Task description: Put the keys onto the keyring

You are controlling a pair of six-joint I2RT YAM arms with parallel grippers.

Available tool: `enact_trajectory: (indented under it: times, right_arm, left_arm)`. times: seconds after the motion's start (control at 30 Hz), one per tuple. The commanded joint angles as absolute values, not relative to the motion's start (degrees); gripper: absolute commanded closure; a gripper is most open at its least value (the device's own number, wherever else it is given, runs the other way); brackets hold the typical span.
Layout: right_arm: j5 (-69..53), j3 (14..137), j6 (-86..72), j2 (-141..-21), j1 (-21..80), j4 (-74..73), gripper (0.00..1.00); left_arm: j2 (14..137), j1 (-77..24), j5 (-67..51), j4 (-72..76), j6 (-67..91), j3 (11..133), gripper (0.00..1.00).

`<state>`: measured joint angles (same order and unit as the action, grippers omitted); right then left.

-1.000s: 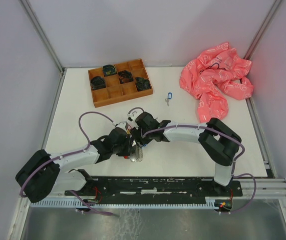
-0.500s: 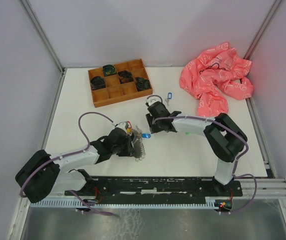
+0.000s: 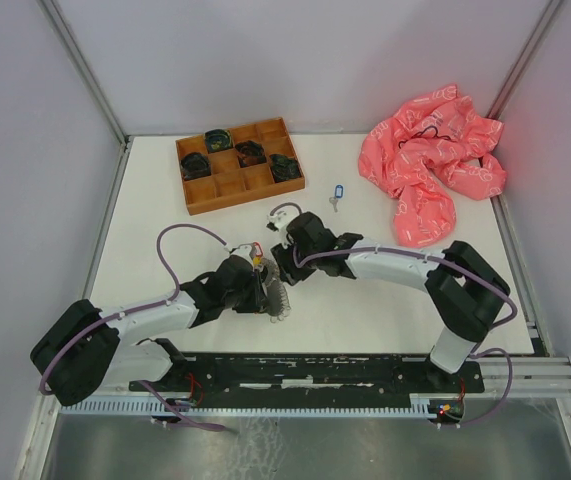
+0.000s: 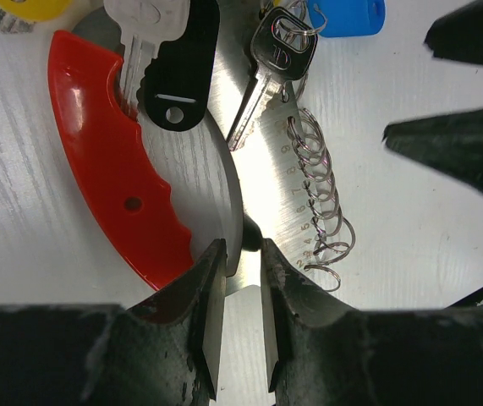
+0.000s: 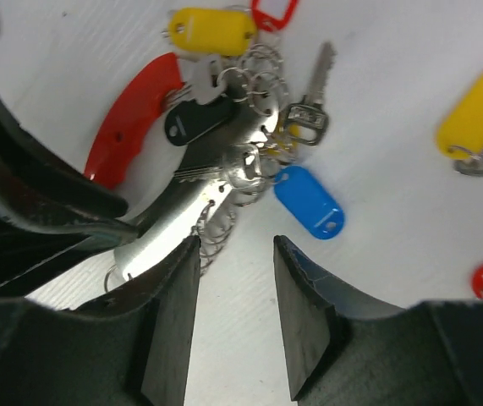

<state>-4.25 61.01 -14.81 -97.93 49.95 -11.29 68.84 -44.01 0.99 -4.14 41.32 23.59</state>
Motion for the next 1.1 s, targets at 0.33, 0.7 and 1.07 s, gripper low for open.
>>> enact_trajectory:
  times: [0.33,0.7,1.07]
  right_arm:
    - [-10.1,66.3,-11.9,-105.3,53.0,-9.2,0.56]
    - [-10.6,67.8,-11.0,-107.2,53.0,-11.1,0.63]
    - [-10.0,67.8,-9.8,-108.1,53.0,-12.5,0.75]
  left_arm:
    - [68.5,-44.3,1.2,-5.1,42.5,23.3,0.7]
    - [67.9,-44.3,1.2,-5.2,42.4,23.1,0.7]
    - [68.3,-44.3,1.5,-5.2,42.1,23.5,0.7]
